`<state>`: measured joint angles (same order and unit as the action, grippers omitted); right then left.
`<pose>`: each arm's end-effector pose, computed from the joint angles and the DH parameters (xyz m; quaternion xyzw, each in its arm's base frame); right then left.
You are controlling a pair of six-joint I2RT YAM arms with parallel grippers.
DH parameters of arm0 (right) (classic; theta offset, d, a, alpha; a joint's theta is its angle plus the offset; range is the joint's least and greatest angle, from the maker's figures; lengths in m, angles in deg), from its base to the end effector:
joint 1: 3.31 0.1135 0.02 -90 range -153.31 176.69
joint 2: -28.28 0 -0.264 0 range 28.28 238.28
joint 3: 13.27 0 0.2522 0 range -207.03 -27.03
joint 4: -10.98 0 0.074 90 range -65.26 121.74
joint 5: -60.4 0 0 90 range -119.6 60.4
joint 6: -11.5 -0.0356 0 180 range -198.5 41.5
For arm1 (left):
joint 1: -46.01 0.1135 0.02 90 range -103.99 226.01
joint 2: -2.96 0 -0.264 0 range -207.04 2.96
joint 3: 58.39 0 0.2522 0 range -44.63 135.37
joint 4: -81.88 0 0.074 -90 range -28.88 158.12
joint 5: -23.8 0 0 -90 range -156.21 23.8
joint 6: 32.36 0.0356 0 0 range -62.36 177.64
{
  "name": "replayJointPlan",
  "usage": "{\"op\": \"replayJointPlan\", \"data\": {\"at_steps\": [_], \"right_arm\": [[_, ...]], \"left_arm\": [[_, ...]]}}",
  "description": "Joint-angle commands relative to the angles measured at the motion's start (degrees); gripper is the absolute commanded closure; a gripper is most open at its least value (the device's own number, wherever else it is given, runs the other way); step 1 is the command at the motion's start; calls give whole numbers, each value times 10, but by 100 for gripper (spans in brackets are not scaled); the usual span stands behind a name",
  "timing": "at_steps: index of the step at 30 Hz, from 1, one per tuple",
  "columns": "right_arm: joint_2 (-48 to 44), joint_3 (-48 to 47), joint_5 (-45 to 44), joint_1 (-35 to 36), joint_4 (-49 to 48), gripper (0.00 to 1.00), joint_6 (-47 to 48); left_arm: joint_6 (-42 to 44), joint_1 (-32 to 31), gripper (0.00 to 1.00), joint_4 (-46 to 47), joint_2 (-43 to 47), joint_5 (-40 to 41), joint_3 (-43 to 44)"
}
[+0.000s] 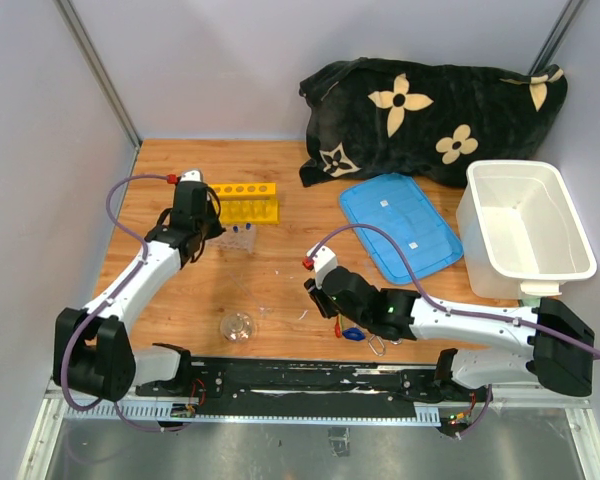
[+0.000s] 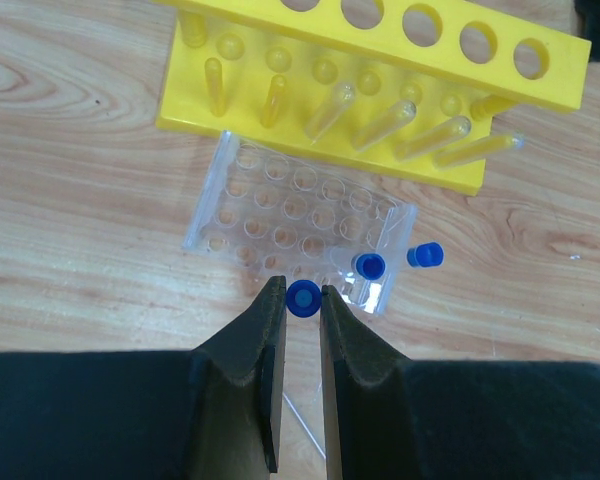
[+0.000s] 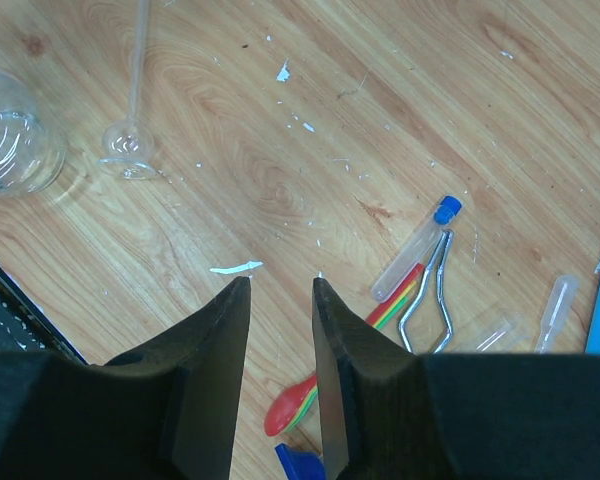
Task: Organize the chemistry lab equipment
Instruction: Insert the test tube into the slot of the test tube rack.
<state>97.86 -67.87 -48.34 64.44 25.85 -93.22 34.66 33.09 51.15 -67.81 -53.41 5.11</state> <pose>0.1109 0.2409 0.2421 -0.3082 0.8004 0.2200 0.4647 0.2638 -0.0524 0.2639 -0.1270 0.8855 -0.0390 0.4453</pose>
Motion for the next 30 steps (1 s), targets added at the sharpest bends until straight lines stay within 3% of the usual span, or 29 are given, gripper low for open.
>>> {"op": "replayJointPlan", "data": {"at_steps": [1, 30], "right_arm": [[-1, -8, -9, -10, -11, 68, 7], [-40, 19, 11, -54, -7, 68, 11]], "left_arm": [[-2, 4, 100, 46, -26, 10, 7], [-8, 3, 100, 100, -113, 3, 26]]}}
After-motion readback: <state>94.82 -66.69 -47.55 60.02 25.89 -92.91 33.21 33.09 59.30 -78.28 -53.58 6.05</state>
